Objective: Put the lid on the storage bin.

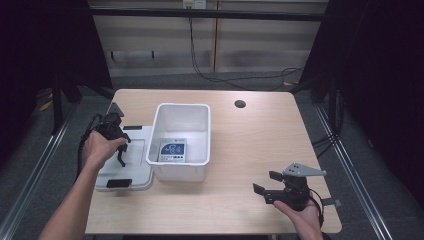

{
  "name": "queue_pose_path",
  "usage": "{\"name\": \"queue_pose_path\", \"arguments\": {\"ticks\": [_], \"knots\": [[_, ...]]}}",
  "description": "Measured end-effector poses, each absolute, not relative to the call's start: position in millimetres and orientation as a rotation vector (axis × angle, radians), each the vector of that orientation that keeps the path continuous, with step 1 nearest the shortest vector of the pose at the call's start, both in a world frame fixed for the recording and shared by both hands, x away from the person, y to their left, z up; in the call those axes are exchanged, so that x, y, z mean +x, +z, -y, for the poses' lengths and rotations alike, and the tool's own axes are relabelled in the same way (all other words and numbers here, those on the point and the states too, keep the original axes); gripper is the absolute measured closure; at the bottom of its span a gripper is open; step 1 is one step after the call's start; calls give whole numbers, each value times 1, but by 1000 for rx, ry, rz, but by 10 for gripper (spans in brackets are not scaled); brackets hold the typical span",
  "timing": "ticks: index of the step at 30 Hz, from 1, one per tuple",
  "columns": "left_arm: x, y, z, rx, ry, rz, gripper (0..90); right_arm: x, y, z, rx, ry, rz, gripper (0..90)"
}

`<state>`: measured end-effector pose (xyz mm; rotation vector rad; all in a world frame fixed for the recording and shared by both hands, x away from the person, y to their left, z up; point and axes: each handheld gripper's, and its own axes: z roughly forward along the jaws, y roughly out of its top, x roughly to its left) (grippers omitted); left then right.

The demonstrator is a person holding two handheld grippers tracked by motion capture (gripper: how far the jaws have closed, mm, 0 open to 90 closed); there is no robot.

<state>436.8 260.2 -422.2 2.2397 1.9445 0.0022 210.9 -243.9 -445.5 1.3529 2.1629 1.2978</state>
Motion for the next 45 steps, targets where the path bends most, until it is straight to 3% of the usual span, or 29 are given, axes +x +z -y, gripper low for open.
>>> {"name": "queue_pose_path", "arguments": {"ticks": [18,45], "knots": [[432,-416,-268,2292,-26,-1916,846,211,-446,244,1355,1290,-2164,200],[418,-378,-293,2307,-19,-1860,848,211,-446,244,1362,1281,-2168,197]]}}
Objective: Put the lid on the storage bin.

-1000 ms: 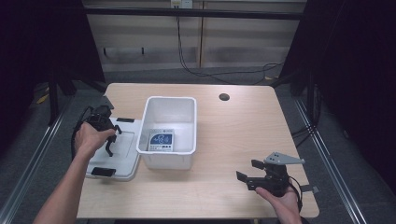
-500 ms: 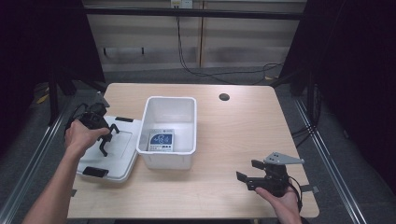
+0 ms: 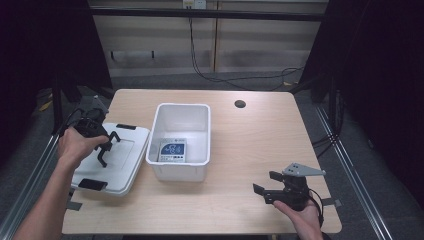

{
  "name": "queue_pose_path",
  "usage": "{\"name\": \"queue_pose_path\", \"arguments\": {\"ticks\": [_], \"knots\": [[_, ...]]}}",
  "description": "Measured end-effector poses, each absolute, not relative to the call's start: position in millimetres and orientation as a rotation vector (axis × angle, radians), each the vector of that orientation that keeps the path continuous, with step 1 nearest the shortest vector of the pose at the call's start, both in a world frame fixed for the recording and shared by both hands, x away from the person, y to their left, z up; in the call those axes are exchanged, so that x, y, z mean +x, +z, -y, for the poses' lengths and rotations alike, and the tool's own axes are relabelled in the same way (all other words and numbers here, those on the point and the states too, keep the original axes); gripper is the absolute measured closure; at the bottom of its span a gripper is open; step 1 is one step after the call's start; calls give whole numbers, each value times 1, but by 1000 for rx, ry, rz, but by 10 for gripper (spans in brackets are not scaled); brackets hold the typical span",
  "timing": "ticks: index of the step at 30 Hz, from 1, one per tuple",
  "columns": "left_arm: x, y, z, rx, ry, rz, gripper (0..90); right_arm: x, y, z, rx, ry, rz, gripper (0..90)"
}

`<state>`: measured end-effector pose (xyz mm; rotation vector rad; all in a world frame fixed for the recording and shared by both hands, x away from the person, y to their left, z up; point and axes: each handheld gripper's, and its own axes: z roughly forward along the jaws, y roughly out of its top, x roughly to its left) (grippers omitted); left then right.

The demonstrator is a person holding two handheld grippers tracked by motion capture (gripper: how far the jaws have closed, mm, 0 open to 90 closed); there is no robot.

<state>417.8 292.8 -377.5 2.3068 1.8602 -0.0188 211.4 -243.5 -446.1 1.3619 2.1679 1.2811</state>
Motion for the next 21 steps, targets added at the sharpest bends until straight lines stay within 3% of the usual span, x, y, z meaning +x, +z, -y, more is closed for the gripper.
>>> {"name": "queue_pose_path", "arguments": {"ticks": [21], "knots": [[413,-353,-290,2344,1,-1809,848,212,-446,243,1362,1281,-2169,197]]}}
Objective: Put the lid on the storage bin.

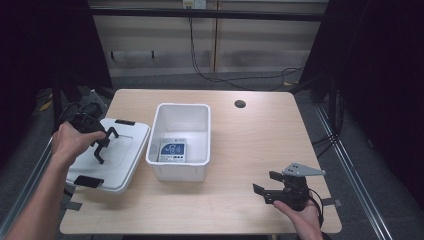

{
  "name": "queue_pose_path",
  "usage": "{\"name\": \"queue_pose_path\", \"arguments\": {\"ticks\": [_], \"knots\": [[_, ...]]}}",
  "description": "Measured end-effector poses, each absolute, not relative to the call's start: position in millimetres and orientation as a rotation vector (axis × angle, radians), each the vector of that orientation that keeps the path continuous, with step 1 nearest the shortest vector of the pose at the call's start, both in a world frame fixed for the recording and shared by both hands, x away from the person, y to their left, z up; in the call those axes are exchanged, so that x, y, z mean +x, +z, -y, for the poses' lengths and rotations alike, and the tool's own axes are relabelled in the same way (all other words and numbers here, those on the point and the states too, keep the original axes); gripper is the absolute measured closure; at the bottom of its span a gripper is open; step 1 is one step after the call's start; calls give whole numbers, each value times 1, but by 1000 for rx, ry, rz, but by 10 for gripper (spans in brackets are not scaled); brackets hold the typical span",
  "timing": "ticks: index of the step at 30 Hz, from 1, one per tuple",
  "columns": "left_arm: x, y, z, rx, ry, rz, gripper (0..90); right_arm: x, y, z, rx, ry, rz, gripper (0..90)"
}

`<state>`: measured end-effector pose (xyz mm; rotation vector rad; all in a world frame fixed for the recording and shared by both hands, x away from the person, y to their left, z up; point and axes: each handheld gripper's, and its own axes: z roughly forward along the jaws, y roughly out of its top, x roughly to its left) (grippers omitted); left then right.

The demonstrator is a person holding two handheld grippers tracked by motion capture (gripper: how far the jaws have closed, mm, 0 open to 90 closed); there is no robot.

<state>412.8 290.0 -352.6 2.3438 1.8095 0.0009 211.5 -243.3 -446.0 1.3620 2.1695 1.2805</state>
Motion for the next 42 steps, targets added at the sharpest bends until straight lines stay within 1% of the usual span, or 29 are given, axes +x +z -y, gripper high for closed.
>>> {"name": "queue_pose_path", "arguments": {"ticks": [12,20,28,33,42], "knots": [[411,-337,-284,2372,18,-1791,848,212,-447,244,1359,1282,-2173,196],[410,-330,-285,2370,63,-1785,848,212,-447,243,1364,1283,-2173,196],[408,-319,-290,2342,65,-1785,848,213,-447,243,1361,1280,-2175,195],[406,-308,-291,2325,91,-1775,848,213,-447,243,1360,1279,-2176,195],[403,-299,-291,2314,69,-1760,848,213,-447,243,1357,1279,-2178,195]]}}
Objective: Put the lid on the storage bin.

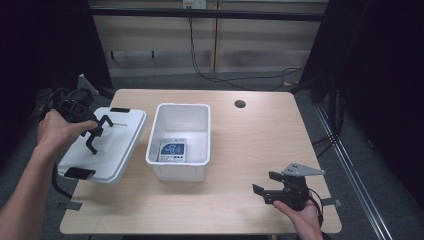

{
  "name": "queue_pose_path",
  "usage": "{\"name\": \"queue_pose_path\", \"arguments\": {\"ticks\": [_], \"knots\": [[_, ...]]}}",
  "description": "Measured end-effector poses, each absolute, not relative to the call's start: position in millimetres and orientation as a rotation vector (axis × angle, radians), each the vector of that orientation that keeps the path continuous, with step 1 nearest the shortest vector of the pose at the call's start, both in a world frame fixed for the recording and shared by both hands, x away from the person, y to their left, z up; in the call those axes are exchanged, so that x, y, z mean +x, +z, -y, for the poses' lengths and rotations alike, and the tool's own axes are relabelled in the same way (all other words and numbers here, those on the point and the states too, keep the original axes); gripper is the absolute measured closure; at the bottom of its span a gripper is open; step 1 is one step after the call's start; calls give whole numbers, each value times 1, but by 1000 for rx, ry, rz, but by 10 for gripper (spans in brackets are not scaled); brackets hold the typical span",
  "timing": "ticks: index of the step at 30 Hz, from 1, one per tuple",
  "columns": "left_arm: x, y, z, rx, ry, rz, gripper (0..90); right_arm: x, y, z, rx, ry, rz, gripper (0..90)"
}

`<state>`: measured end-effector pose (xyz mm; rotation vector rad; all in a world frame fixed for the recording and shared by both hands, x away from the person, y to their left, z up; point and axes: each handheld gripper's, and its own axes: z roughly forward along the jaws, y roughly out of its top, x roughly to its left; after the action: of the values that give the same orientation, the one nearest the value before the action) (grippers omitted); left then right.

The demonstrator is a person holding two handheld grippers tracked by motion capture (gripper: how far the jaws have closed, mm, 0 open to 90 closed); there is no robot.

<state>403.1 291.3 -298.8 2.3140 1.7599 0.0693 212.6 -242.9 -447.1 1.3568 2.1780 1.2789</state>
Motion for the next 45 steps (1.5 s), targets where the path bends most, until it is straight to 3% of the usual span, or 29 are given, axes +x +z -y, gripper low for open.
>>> {"name": "queue_pose_path", "arguments": {"ticks": [12,45], "knots": [[401,-283,-284,2324,103,-1734,847,213,-447,243,1359,1278,-2178,194],[406,-270,-220,2368,84,-1636,847,212,-447,243,1356,1280,-2181,192]]}}
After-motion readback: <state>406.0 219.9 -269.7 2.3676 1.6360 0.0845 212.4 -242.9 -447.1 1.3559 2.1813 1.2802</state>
